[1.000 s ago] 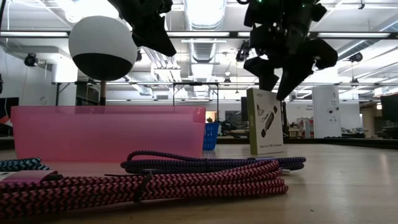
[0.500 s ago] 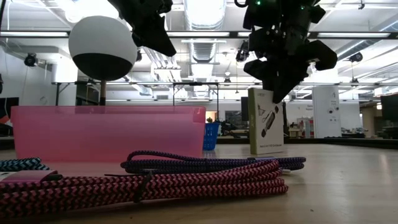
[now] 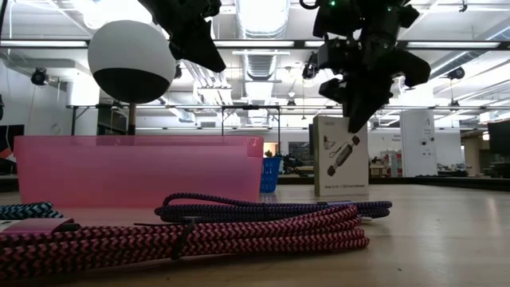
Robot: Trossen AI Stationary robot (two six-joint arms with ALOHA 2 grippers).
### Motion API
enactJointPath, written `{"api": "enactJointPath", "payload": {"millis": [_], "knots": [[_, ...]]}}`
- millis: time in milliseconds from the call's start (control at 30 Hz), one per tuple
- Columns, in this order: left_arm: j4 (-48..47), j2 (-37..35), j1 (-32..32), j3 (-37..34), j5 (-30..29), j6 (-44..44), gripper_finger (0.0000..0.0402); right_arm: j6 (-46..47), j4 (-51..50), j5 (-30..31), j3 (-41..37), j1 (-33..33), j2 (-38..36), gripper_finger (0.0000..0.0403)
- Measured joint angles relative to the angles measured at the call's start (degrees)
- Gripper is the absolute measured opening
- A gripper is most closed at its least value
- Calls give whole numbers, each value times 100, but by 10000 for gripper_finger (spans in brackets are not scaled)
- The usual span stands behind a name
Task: Pick and place items into bin
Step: Put the card reader box into the black bin
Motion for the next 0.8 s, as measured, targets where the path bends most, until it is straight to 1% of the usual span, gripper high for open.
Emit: {"api": "enactJointPath", "payload": {"millis": [67, 333, 567, 800], "knots": [[0, 0, -1, 0, 0, 0, 96, 116, -25, 130, -2, -25, -44, 26], [2, 0, 0, 0, 0, 2, 96, 684, 183, 131, -2, -58, -466, 26], [10, 0, 0, 0, 0, 0, 96, 1028, 1078, 113, -2, -60, -995, 26], [174, 0, -2, 0, 34, 1, 96, 1327, 2206, 110, -2, -61, -1191, 26]]}}
